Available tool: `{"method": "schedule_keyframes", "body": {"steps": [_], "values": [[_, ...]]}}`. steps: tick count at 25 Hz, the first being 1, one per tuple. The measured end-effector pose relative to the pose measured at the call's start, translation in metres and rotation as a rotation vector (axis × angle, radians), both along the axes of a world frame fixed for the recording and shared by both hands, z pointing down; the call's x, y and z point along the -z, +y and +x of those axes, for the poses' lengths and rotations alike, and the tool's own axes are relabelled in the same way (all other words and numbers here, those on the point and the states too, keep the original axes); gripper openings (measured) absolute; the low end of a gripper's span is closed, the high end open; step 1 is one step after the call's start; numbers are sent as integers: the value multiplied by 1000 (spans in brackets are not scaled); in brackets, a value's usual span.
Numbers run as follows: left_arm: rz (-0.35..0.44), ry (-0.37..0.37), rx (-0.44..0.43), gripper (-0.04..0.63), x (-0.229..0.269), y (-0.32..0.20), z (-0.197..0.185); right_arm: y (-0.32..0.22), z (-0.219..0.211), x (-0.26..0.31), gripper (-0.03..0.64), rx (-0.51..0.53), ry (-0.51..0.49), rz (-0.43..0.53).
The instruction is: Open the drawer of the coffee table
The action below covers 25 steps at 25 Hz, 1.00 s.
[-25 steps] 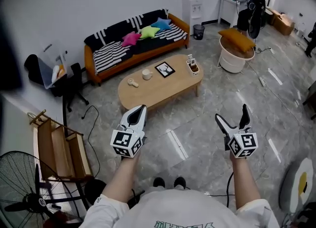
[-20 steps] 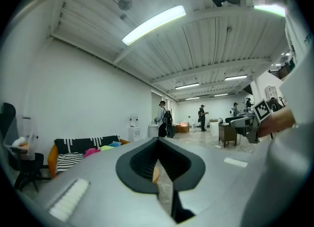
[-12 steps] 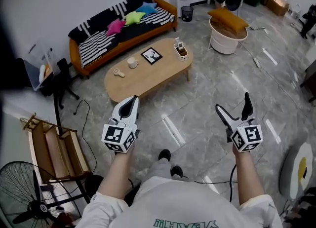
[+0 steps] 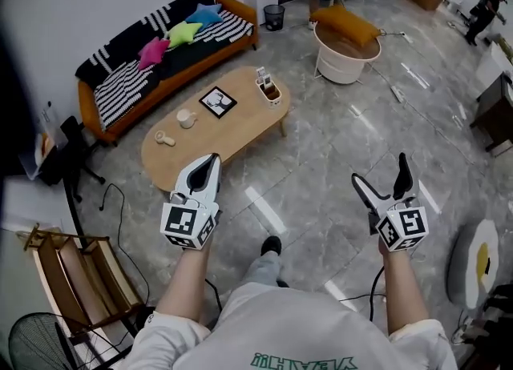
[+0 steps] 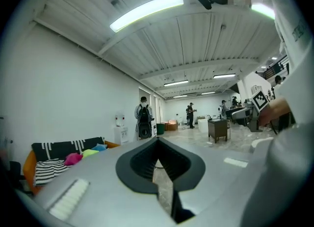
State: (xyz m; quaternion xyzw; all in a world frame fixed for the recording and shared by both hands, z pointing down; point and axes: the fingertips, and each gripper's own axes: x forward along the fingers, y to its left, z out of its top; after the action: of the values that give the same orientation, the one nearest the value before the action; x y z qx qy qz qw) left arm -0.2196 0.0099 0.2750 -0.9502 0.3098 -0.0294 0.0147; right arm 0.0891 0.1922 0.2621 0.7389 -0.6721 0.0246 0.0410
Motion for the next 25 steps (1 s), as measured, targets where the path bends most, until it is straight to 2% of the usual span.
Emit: {"method": "schedule_keyframes", "body": {"steps": [8, 16, 20, 25], "values": [[30, -12, -61, -2, 3, -77, 46, -68, 31, 7, 589, -33, 3, -14], [31, 1, -72, -2, 6, -107, 86, -98, 69, 13, 589, -35, 19, -10], [49, -14, -42, -2, 13, -110, 118, -115, 107, 13, 588, 5, 3, 12], [61, -20, 65, -2, 21, -121, 157, -146, 165, 10, 588, 106, -10, 19]]}}
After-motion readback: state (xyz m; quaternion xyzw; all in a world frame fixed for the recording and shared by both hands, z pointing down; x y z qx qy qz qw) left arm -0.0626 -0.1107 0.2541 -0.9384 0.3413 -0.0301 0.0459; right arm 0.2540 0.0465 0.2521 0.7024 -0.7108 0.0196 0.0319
